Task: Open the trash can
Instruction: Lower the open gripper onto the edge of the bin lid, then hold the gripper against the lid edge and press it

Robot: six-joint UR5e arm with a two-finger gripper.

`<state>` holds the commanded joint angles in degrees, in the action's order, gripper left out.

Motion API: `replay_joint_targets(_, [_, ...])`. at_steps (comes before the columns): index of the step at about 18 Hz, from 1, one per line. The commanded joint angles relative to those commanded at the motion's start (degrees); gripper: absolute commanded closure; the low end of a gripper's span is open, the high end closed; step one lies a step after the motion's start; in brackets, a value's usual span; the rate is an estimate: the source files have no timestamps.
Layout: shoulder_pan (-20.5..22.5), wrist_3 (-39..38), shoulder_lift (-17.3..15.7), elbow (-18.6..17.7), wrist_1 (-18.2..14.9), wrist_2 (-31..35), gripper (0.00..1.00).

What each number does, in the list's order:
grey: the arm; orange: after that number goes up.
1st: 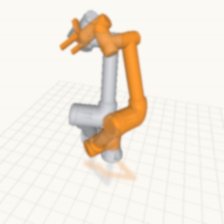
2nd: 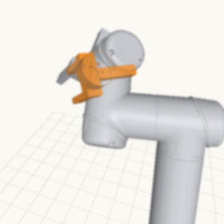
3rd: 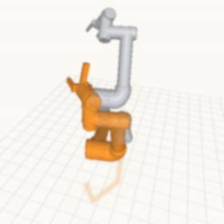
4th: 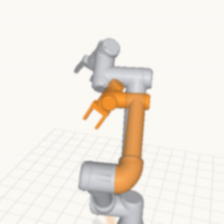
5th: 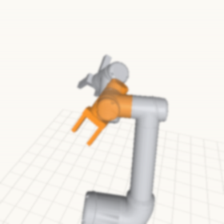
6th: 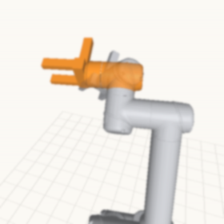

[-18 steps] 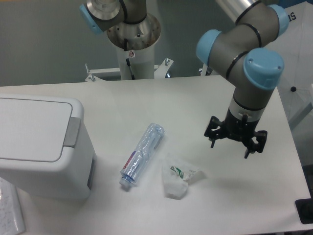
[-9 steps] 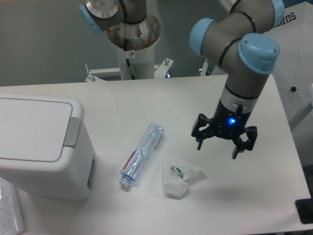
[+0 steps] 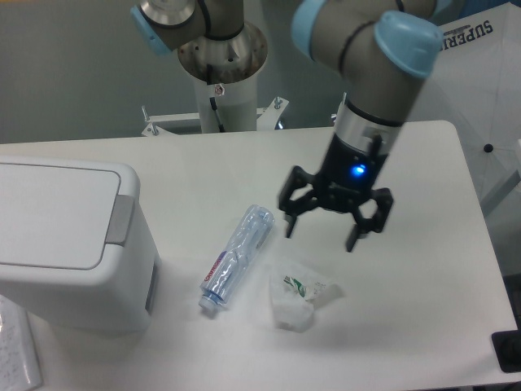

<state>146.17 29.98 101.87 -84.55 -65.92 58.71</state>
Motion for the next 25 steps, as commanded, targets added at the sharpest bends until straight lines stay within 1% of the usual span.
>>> replay_joint_targets(2, [-3.1,0.2,-0.2,0.1,0.5,-0.2,0.00])
replay_joint_targets(4, [-6.0,-0.2,-0.3,-0.1,3.1,-1.4,0.00])
replay_joint_targets(6, [-7.8,-0.6,-1.0,-1.1,3.3,-1.8,0.00])
replay_joint_targets(7, [-8.9,-1.0,-2.0,-1.8,3.3,-1.7,0.00])
replay_joint_targets(10, [-9.8,-0.7,-5.8,-5.8,4.0,-1.6,0.00])
replay_joint_targets(12, [-10.5,-1.0,-7.1,-8.2,6.7,-1.6,0.00])
replay_joint_targets(13, [-10.7,-1.1,-7.4,-8.6,7.9,-1.7,0.00])
replay_joint_targets(16, [-11.1,-1.0,-6.4,-8.3,9.4,-1.7,0.00])
replay_joint_targets(18, [-11.3,-1.1,-4.9,-8.0,11.3,-1.7,0.00])
replay_joint_targets(20, [-12.1,-1.0,-3.4,-7.7,12.5,-1.4,0.00])
replay_joint_targets(22, [-12.3,-1.1,-3.0,-7.8,12.7,-1.4,0.00])
replay_joint_targets(25, [-12.6,-1.1,-3.2,-8.3,12.7,-1.3,0.00])
